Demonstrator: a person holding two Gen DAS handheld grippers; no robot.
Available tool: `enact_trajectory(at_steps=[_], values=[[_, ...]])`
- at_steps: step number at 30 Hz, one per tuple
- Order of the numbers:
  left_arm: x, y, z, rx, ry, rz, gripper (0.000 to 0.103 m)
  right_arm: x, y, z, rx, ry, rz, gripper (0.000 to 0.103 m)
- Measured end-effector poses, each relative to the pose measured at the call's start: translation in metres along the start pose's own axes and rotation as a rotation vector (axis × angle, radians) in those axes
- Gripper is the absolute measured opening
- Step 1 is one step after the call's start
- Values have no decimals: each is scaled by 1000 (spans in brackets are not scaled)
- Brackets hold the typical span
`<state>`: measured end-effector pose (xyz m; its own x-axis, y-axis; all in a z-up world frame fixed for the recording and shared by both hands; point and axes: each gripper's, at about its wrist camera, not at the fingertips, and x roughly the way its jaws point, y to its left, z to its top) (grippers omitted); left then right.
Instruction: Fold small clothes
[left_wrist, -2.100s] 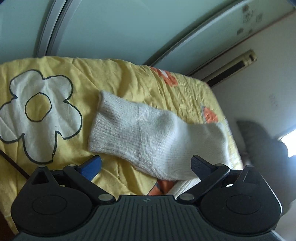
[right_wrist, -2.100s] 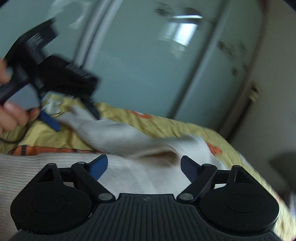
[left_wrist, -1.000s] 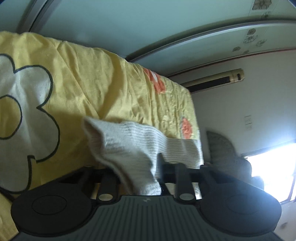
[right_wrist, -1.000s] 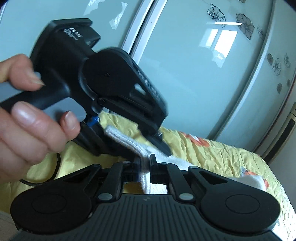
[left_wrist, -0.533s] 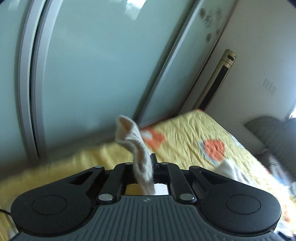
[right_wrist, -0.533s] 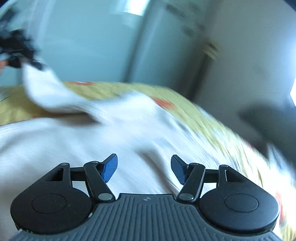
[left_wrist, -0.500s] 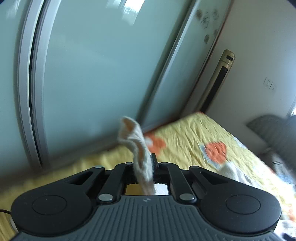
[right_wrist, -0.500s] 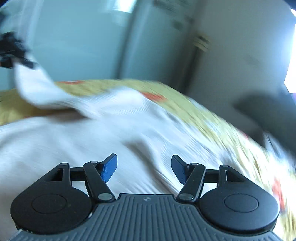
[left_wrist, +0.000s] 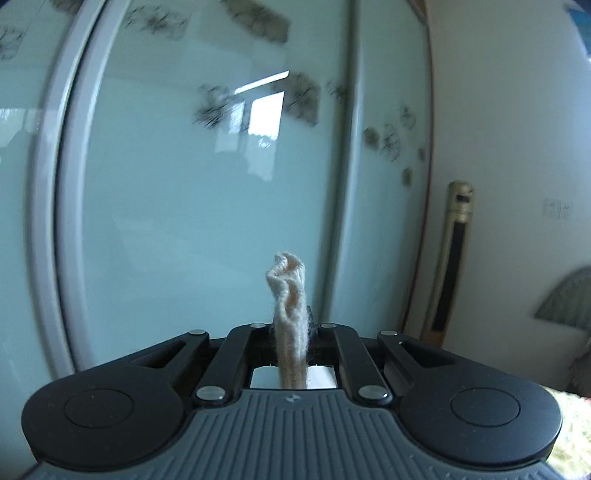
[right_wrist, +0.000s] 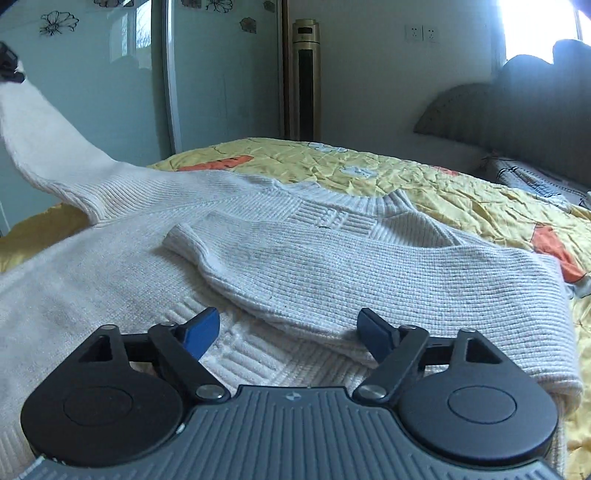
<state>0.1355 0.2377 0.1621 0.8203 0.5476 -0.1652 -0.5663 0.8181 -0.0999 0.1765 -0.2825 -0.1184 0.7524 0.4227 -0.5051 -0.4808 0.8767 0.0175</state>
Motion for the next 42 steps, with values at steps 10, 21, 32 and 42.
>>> enact_trajectory(at_steps=[10,21,32,42], values=[[-62,-117,-32,118,35,-328,7,-10,-28,-3,155,-65,73,85],[-112,-215,-91,211,197,-680,7,-16,-69,-10,384,-157,88,86],[-182,-293,-169,546,277,-964,7,-8,-71,-11,394,-123,52,86],[-157,-277,-171,568,283,-927,99,-3,-70,-12,385,-98,58,89]])
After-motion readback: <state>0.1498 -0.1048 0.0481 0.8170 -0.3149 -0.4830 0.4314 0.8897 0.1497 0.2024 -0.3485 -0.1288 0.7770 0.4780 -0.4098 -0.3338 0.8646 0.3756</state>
